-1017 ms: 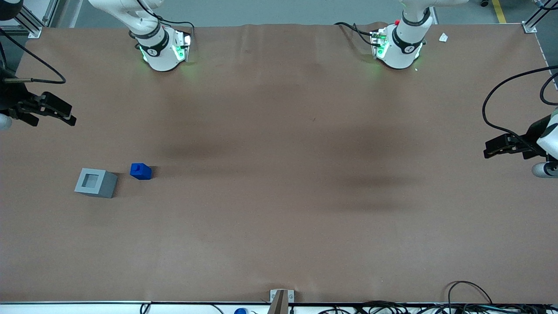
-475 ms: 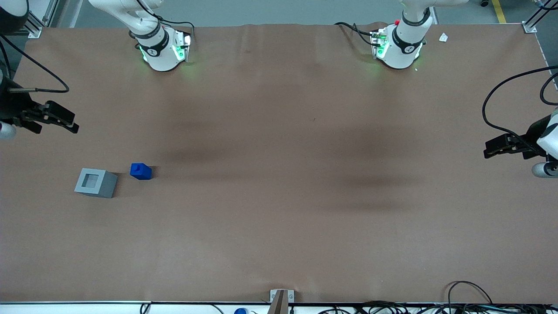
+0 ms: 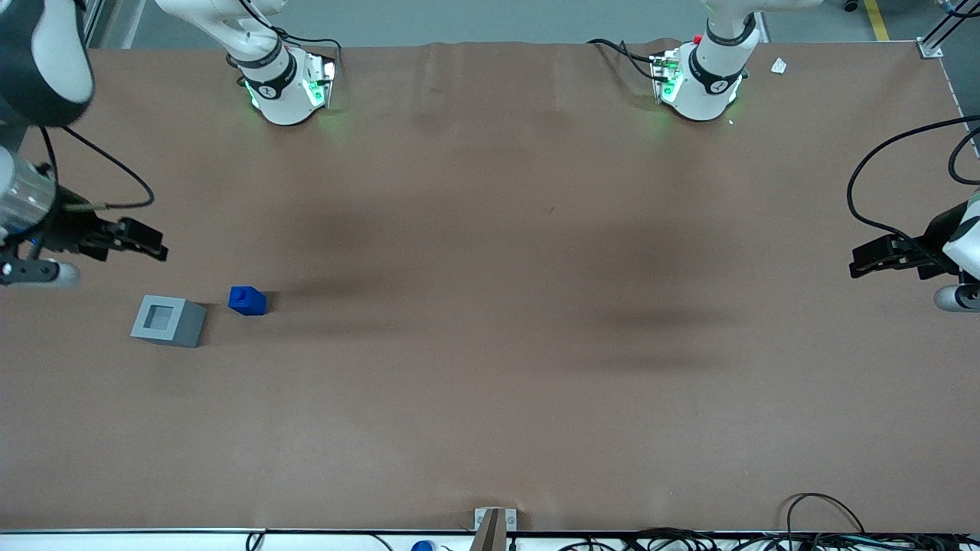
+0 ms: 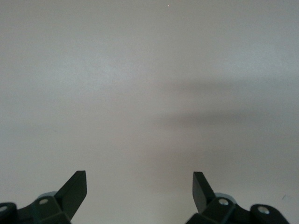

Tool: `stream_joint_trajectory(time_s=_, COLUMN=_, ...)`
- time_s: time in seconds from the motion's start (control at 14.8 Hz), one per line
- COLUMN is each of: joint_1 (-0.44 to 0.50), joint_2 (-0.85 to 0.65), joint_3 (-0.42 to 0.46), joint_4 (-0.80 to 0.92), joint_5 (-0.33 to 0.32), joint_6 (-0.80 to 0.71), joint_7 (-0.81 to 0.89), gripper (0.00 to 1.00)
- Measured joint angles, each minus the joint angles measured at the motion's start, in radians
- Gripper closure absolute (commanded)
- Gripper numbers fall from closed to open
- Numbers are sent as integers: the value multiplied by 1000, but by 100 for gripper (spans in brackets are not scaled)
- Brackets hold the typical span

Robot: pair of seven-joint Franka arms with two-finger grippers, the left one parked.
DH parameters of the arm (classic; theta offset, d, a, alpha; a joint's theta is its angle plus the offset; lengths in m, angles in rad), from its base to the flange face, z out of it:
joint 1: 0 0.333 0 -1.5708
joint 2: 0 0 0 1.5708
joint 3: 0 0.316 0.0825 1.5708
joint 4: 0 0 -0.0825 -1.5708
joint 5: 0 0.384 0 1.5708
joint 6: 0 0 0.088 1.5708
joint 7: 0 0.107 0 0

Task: Insert blue part into gray base with right arm
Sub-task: 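Move the open right gripper toward the small blue block, then lower the right gripper and close it on the blue block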

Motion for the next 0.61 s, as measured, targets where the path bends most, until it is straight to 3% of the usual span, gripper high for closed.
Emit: stream_joint_trajectory(time_s=0.61, joint_1=8, joint_2=86, joint_3=8, joint_4=-316, joint_5=0, joint_6=380, joint_7=0, gripper=0)
